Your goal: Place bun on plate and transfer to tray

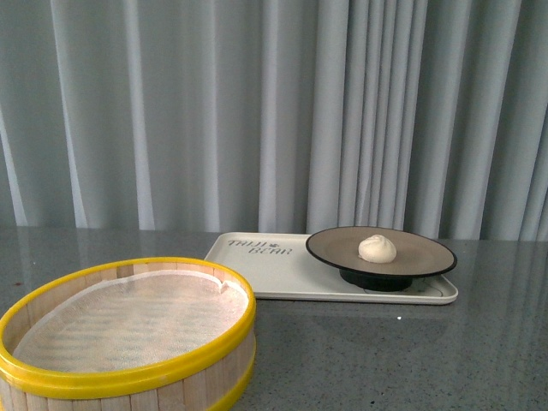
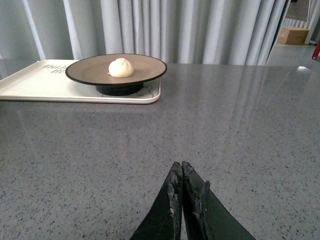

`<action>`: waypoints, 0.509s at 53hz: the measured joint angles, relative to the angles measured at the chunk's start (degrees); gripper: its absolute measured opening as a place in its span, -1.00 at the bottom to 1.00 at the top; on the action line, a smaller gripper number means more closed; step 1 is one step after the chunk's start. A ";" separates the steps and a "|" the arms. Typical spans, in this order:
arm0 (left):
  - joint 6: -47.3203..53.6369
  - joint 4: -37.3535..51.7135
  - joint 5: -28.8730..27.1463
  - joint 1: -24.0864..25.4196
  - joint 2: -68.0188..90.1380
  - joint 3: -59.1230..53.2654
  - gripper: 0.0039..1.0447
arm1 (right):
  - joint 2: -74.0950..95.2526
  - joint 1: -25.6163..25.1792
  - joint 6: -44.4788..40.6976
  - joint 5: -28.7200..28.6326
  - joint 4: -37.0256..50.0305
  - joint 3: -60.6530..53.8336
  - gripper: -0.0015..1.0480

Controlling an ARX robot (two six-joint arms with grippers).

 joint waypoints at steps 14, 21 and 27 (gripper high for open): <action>0.00 0.00 0.02 0.00 0.00 0.00 0.88 | -5.33 0.00 0.00 0.00 -2.71 -2.16 -0.97; 0.00 0.00 0.00 0.00 0.00 0.00 0.88 | -8.50 0.00 0.00 0.00 -5.44 -2.16 -0.97; 0.00 0.00 0.00 0.00 0.00 0.00 0.88 | -10.91 0.00 0.00 0.00 -8.04 -2.16 -0.97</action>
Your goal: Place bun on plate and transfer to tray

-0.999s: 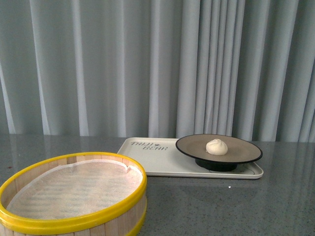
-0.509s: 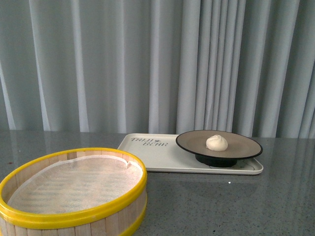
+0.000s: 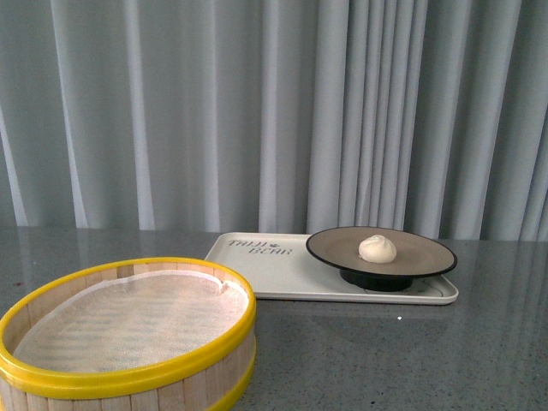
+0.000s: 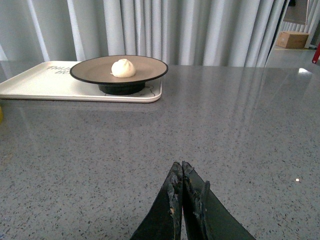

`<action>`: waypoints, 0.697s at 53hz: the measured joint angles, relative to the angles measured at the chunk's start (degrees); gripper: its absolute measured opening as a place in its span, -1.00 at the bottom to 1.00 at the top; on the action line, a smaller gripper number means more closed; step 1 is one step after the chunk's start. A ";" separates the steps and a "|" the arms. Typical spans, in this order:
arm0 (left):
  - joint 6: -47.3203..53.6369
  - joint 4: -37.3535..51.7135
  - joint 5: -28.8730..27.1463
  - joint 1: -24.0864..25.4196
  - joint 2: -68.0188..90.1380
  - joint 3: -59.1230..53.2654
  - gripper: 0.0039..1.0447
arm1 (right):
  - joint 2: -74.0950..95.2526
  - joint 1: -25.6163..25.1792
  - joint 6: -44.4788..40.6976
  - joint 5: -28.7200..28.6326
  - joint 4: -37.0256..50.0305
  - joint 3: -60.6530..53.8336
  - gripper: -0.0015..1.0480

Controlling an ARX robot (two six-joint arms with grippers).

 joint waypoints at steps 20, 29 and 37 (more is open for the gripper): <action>0.02 0.00 0.00 0.00 0.00 0.00 0.88 | -6.99 0.00 0.00 -0.02 -6.80 0.00 -0.97; 0.00 0.00 0.02 0.00 0.00 0.00 0.88 | -9.27 0.00 0.00 -0.02 -9.05 0.00 -0.97; 0.00 0.00 0.00 0.00 0.00 0.00 0.88 | -13.00 0.00 0.00 -0.02 -13.42 0.07 -0.97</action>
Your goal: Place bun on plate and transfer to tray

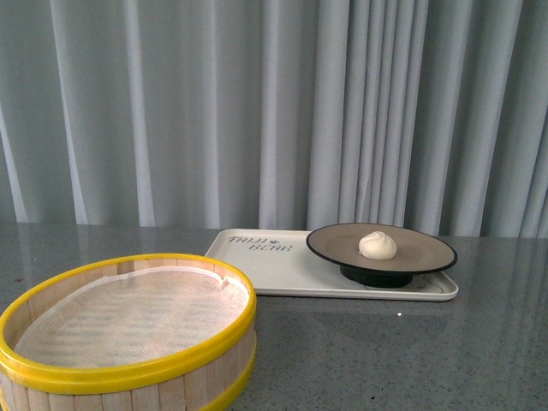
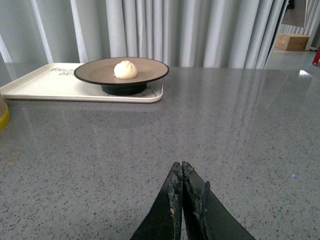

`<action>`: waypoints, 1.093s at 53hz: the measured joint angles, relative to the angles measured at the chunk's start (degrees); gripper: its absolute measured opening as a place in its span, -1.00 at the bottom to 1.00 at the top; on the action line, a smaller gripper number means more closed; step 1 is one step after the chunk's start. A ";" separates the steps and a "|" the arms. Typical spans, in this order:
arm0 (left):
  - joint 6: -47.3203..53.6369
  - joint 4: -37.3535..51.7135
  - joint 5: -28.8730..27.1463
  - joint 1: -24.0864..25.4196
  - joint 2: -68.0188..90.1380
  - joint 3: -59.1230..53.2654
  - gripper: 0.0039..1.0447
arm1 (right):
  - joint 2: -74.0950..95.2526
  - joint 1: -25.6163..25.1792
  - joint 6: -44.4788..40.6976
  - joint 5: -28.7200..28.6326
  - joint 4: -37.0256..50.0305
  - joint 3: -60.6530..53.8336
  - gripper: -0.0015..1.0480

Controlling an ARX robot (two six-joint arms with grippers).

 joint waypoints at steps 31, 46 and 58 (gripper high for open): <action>0.00 0.00 0.00 0.00 0.00 0.00 0.88 | -7.21 0.00 -0.02 -0.15 -6.91 -0.02 -0.06; 0.00 0.00 0.00 0.00 0.00 0.00 0.88 | -7.21 0.00 -0.02 -0.13 -6.91 -0.02 0.79; 0.00 0.00 0.00 0.00 0.00 0.00 0.88 | -7.21 0.00 0.02 -0.13 -6.91 -0.02 0.83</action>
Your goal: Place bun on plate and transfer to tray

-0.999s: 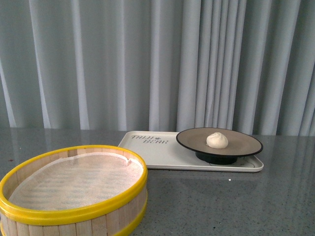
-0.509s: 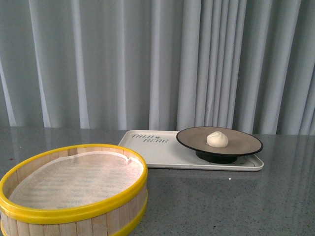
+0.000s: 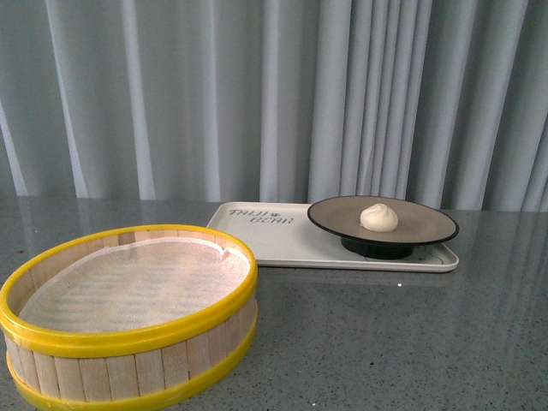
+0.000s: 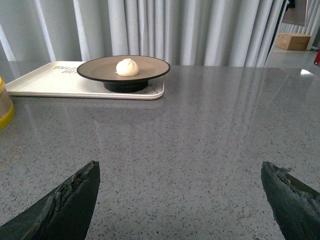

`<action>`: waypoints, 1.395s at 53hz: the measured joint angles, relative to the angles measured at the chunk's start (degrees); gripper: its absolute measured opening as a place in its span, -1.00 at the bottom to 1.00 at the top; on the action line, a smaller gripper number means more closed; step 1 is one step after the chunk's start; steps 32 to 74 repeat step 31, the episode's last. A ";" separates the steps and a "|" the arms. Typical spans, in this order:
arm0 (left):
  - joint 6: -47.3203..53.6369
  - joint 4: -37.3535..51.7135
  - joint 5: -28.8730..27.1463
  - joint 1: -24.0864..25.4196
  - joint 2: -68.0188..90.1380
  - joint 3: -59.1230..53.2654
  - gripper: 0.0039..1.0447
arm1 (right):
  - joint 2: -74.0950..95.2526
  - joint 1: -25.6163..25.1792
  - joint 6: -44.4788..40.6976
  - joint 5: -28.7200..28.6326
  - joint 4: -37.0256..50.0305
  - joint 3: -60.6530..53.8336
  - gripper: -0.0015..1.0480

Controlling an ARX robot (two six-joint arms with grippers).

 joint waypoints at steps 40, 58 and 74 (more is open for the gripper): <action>0.00 0.00 0.02 0.00 0.00 0.00 0.88 | 0.00 0.00 0.00 0.00 0.00 0.00 0.83; 0.00 0.00 0.02 0.00 0.00 0.00 0.88 | 0.00 0.00 0.00 0.00 0.00 0.00 0.83; 0.00 0.00 0.02 0.00 0.00 0.00 0.88 | 0.00 0.00 0.00 0.00 0.00 0.00 0.83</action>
